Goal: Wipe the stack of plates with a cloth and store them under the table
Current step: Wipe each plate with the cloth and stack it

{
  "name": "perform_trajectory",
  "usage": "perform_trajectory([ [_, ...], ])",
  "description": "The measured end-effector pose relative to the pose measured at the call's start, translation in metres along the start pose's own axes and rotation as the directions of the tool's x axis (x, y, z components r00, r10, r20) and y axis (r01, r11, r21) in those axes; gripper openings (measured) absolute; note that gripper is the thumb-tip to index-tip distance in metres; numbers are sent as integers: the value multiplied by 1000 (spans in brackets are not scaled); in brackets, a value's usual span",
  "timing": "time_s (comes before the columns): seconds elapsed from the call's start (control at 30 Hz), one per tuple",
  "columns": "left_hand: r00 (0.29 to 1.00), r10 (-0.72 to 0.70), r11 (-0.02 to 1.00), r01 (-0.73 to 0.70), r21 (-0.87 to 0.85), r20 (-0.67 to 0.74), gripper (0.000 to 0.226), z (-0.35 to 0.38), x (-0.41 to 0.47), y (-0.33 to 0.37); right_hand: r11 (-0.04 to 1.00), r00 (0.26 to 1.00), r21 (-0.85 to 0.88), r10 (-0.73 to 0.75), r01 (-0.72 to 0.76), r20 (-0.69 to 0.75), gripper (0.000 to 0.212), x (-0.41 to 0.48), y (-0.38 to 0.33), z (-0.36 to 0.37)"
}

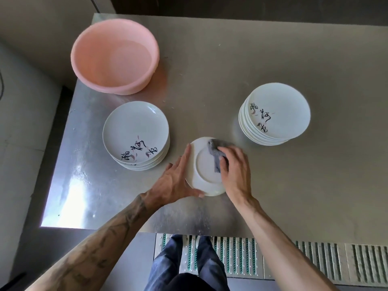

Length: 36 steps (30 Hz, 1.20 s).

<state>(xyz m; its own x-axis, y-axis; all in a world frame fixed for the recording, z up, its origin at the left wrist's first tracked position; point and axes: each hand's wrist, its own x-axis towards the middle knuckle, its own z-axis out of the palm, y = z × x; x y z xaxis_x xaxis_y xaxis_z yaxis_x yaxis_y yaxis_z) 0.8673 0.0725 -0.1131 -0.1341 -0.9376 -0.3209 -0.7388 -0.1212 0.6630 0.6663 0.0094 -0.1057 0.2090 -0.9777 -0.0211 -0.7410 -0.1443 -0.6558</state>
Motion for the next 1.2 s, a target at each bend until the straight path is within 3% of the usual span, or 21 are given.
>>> perform_trajectory([
  [0.1, 999, -44, 998, 45, 33, -28, 154, 4, 3, -6, 978, 984, -125, -155, 165, 85, 35, -9, -10, 16],
  [0.2, 998, -29, 1000, 29, -10, -58, 150, 6, 4, -6, 927, 920, -125, -319, 352, 230, 44, -13, -10, 27],
  [0.27, 995, -45, 996, 38, -77, -94, 142, 8, 6, -5, 903, 898, -145, -361, 403, 251, 45, 4, -5, 30],
  [0.4, 989, -120, 990, 113, -88, -82, 136, 10, 8, -4, 893, 918, -265, -296, 364, 263, 42, 41, 6, 25],
  [0.57, 985, -154, 986, 147, -85, -82, 134, 13, 13, 3, 891, 931, -294, -288, 347, 225, 40, 41, 4, 24],
  [0.8, 931, -188, 961, 239, 135, -313, 143, 30, 13, 20, 837, 873, -310, -342, 452, 348, 38, 30, -3, 18],
  [0.93, 917, -206, 961, 256, 105, -342, 136, 42, 10, 24, 856, 898, -326, -297, 402, 325, 33, 39, -4, 12],
  [1.07, 917, -260, 947, 304, 106, -304, 131, 42, 11, 26, 911, 977, -391, -53, 132, 207, 38, 40, 8, 0],
  [1.2, 920, -317, 938, 340, 66, -230, 131, 39, 22, 38, 942, 991, -334, 18, 29, 135, 43, 23, 15, -5],
])
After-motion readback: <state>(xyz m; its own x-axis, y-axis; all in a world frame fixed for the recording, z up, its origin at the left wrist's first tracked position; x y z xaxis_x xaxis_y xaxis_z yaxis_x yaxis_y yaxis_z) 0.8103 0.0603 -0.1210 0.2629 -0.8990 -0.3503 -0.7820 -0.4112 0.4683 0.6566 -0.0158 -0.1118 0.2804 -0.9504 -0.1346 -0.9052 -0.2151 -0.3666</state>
